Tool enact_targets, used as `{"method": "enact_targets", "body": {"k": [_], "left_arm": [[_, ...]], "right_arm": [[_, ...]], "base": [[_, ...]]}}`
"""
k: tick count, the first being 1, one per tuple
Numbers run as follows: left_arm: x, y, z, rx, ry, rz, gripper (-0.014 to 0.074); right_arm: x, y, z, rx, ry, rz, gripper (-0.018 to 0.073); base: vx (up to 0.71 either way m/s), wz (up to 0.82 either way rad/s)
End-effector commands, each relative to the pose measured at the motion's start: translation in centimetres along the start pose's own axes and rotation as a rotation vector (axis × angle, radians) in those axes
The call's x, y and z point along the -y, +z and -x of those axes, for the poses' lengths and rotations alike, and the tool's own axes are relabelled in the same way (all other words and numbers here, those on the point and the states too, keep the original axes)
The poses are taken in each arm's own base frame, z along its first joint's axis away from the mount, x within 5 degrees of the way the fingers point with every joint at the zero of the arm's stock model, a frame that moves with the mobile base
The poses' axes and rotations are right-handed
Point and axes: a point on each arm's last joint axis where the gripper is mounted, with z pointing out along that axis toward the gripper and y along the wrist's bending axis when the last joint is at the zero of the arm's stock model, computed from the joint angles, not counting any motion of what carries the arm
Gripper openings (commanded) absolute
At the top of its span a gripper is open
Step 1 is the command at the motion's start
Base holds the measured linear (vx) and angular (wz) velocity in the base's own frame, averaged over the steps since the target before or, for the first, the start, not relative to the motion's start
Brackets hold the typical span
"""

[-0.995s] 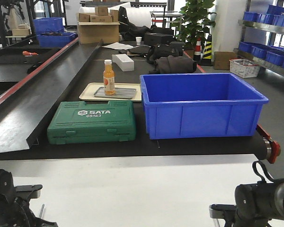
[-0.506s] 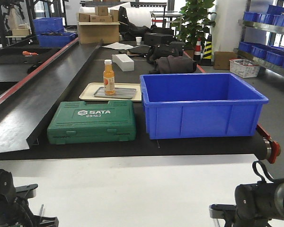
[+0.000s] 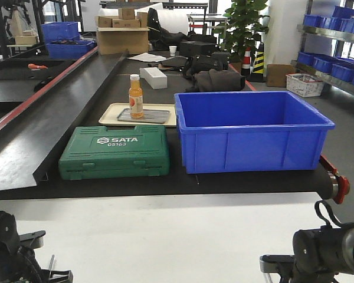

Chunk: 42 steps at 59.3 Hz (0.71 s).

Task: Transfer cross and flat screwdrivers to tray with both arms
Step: 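Lift both held screwdrivers upright off the table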

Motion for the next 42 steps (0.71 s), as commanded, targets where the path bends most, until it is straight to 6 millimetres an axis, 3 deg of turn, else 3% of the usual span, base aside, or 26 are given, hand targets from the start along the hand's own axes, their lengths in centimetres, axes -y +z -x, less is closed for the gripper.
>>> {"method": "enact_targets", "body": {"k": [1,42], "left_arm": [[0.74,-2.39,0.58,0.075,-0.009,-0.031,0.0449],[0.39,-2.41,0.64,0.083,0.010,0.004,0.0449]], "right_arm": [[-0.14,-0.18,0.49,0.053,-0.011,0.015,-0.0008],[-0.13,-0.17,0.38,0.041,-0.026,0.013,-0.0008]], "base": [[0.00,0.00],[0.00,0.00]]}}
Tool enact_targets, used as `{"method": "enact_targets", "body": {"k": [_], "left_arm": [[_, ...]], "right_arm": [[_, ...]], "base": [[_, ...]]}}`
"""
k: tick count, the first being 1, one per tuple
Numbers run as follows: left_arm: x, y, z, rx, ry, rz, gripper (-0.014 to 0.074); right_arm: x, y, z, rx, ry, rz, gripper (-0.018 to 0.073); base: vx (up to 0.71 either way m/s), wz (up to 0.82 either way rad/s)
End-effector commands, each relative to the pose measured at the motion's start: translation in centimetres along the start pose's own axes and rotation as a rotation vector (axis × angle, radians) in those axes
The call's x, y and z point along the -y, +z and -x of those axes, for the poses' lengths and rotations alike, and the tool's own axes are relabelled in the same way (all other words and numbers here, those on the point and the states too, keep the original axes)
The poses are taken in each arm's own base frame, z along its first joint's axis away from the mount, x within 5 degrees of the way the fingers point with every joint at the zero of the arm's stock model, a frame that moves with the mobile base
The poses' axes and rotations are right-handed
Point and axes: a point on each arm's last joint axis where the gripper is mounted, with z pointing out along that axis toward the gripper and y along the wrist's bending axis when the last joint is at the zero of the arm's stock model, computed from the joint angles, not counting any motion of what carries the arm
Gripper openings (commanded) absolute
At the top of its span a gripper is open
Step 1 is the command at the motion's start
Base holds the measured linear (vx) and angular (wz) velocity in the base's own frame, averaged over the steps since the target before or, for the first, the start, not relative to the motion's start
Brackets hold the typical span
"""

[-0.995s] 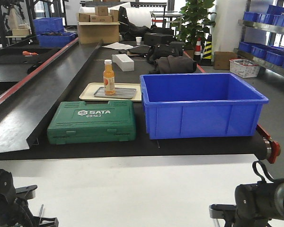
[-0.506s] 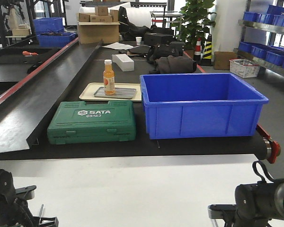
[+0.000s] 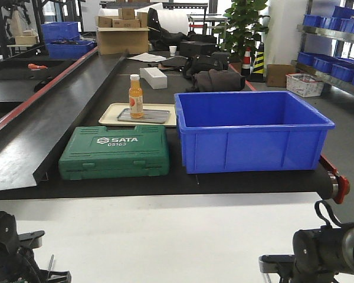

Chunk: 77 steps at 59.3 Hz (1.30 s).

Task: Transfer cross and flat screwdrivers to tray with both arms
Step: 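Lift both held screwdrivers upright off the table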

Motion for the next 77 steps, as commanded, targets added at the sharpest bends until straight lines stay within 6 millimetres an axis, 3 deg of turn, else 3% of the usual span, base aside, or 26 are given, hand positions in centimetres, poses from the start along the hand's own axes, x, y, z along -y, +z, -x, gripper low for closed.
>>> {"method": "enact_targets", "body": {"k": [1,25,41,50,61,77], "left_arm": [[0.5,-2.4,0.6,0.079,0.001,-0.021,0.0449],[0.3,0.4,0.5,0.003,-0.011,-0.003,0.0449],[0.6,0.8,0.7,0.019,0.002,-0.003,0.0428],[0.9,0.9,0.6,0.019,0.022,-0.002,0.0298],[0.9,0.9,0.5,0.010,0.032,0.000,-0.0008],[1.0,0.1,0.7,0.047,0.103,-0.008,-0.0002]], "right_arm": [[-0.1,-0.2,0.4,0.039,-0.005,0.013,-0.0008],[-0.1,-0.2,0.3,0.030,-0.005,0.012,-0.0008],[-0.1,-0.2,0.3,0.027,-0.005,0.012,-0.0008],[-0.1,-0.2,0.2,0.024,-0.005,0.012,-0.0008],[-0.1,-0.2,0.2,0.024,-0.005,0.012,-0.0008],[-0.1,-0.6,0.5,0.060,-0.019,0.012,-0.0008]], "base": [[0.00,0.00],[0.00,0.00],[0.00,0.00],[0.00,0.00],[0.00,0.00],[0.00,0.00]]}}
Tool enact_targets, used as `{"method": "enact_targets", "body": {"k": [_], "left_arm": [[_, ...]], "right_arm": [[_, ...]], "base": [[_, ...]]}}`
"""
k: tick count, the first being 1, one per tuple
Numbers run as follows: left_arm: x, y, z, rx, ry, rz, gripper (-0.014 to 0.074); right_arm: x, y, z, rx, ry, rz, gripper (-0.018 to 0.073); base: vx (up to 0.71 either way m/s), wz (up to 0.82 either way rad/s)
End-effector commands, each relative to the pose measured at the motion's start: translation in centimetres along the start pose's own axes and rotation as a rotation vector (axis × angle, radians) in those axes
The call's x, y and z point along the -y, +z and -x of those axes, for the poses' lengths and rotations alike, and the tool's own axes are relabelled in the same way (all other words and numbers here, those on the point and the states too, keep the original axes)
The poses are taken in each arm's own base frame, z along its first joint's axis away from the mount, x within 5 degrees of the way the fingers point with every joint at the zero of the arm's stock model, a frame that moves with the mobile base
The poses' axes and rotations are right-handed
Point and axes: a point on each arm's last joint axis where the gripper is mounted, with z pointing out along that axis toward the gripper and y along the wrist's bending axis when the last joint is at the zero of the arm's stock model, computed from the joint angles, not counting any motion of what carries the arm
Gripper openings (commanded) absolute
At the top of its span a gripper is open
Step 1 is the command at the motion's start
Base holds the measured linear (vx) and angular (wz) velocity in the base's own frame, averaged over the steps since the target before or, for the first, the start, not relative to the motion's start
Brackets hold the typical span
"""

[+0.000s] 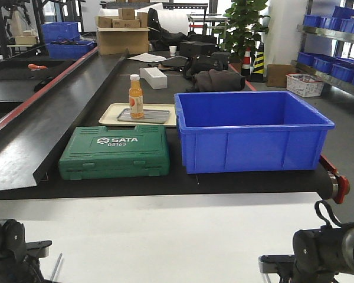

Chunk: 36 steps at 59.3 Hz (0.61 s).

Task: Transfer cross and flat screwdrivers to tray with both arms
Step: 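Lift both held screwdrivers upright off the table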

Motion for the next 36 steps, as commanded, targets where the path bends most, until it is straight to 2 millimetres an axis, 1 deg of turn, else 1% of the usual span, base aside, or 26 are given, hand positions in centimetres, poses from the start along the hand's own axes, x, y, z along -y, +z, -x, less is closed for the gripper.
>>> {"method": "enact_targets", "body": {"k": [1,5,11,13,16,17,19,21,23,24,28,29,36], "left_arm": [[0.8,-2.5,0.7,0.111,0.025,-0.033,-0.0002],[1.0,-3.4,0.8,0.151,0.033,-0.039,-0.0002],[1.3,-5.6,0.9,0.233,0.039,-0.054,-0.0002],[1.3,-6.4,0.8,0.259,0.040,-0.059,-0.0001],[1.4,-7.9,0.7,0.305,0.043,-0.069,-0.0001],[1.4,-8.4,0.7,0.319,0.044,-0.071,0.0000],[1.5,-9.6,0.5,0.358,0.047,-0.078,-0.0001],[1.5,-10.3,0.4,0.382,0.050,-0.083,0.0000],[1.6,-11.6,0.1,0.421,0.055,-0.090,0.0000],[1.6,-12.5,-0.1,0.446,0.060,-0.094,0.0000],[1.6,-14.6,-0.7,0.510,0.071,-0.106,0.0000],[1.6,-19.9,-2.8,0.673,0.099,-0.131,0.0000],[1.4,-24.1,-5.1,0.810,0.125,-0.149,0.0000]], "right_arm": [[-0.1,-0.7,0.5,0.070,-0.010,0.012,-0.0008],[-0.2,-1.7,0.6,0.111,-0.011,0.017,-0.0008],[-0.3,-3.9,0.7,0.193,0.000,0.031,-0.0008],[-0.3,-5.3,0.6,0.239,0.001,0.039,-0.0008],[-0.3,-6.5,0.5,0.280,-0.001,0.045,-0.0008],[-0.3,-7.6,0.3,0.312,-0.002,0.049,-0.0008],[-0.4,-8.7,0.2,0.351,-0.001,0.056,-0.0008],[-0.4,-9.8,0.0,0.388,-0.001,0.063,-0.0008],[-0.4,-10.9,-0.3,0.428,0.000,0.069,-0.0008],[-0.4,-11.8,-0.5,0.457,-0.001,0.073,-0.0008],[-0.4,-14.5,-1.3,0.550,-0.004,0.086,-0.0008],[-0.2,-19.6,-3.6,0.733,-0.018,0.104,-0.0008],[0.0,-23.6,-6.0,0.896,-0.030,0.122,-0.0008]], "base": [[0.00,0.00],[0.00,0.00],[0.00,0.00],[0.00,0.00],[0.00,0.00],[0.00,0.00],[0.00,0.00],[0.00,0.00],[0.00,0.00],[0.00,0.00],[0.00,0.00],[0.00,0.00],[0.00,0.00]]}}
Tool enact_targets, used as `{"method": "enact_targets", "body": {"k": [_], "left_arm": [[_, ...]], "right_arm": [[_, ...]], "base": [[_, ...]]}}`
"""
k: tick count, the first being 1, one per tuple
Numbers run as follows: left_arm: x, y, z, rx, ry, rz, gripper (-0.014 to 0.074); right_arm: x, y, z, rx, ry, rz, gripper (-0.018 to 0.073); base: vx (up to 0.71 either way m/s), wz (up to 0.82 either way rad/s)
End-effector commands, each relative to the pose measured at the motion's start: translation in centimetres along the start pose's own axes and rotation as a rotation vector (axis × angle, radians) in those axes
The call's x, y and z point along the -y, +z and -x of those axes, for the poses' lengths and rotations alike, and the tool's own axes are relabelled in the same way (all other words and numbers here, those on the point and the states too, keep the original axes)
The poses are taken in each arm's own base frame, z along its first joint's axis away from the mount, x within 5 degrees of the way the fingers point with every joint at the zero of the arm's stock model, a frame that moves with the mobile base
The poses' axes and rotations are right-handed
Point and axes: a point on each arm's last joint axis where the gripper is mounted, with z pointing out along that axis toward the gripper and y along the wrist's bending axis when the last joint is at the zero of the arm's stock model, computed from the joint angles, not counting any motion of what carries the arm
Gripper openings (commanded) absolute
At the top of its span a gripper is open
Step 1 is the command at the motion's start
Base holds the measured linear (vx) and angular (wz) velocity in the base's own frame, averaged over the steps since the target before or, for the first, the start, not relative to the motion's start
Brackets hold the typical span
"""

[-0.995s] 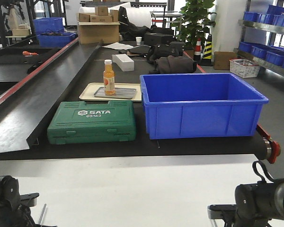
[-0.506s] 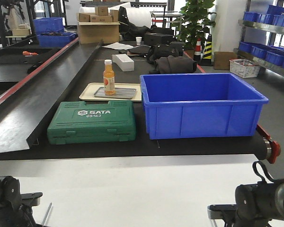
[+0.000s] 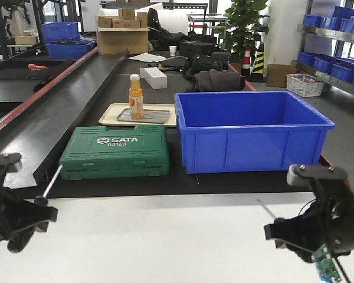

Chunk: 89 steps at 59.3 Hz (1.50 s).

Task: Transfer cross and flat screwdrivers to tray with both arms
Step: 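Lift both held screwdrivers upright off the table, then drive the base away from the table toward the roller shelf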

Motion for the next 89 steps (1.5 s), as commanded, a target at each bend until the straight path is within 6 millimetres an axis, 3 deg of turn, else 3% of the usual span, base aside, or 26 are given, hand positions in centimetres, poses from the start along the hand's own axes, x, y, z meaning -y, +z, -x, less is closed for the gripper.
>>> {"method": "enact_targets", "body": {"k": [1,13,24,31,39,51,89], "left_arm": [[0.9,-6.1,1.6,0.245,0.015,-0.042,0.0000],[1.3,-14.3,0.7,0.475,0.077,-0.063,0.0000],[1.5,-20.8,-1.7,0.641,0.094,-0.083,0.0000],[1.5,-23.7,-3.2,0.713,0.099,-0.093,0.0000],[1.4,-25.9,-4.7,0.765,0.105,-0.101,0.0000],[1.4,-26.2,-5.3,0.751,0.107,-0.102,0.0000],[1.4,-26.3,-5.2,0.759,0.107,-0.102,0.0001]], "right_arm": [[-0.4,-5.5,1.7,0.253,-0.022,0.030,-0.0008],[-0.6,-13.4,1.1,0.513,-0.071,0.058,-0.0008],[-0.5,-21.0,-1.6,0.740,-0.081,0.084,-0.0008],[-0.3,-24.6,-3.4,0.864,-0.092,0.087,-0.0008],[0.0,-27.3,-5.3,0.957,-0.104,0.083,-0.0008],[0.2,-29.4,-6.8,1.047,-0.111,0.082,-0.0008],[0.2,-29.5,-6.7,1.059,-0.110,0.081,-0.0008]], "base": [[0.00,0.00],[0.00,0.00],[0.00,0.00],[0.00,0.00],[0.00,0.00],[0.00,0.00],[0.00,0.00]]}}
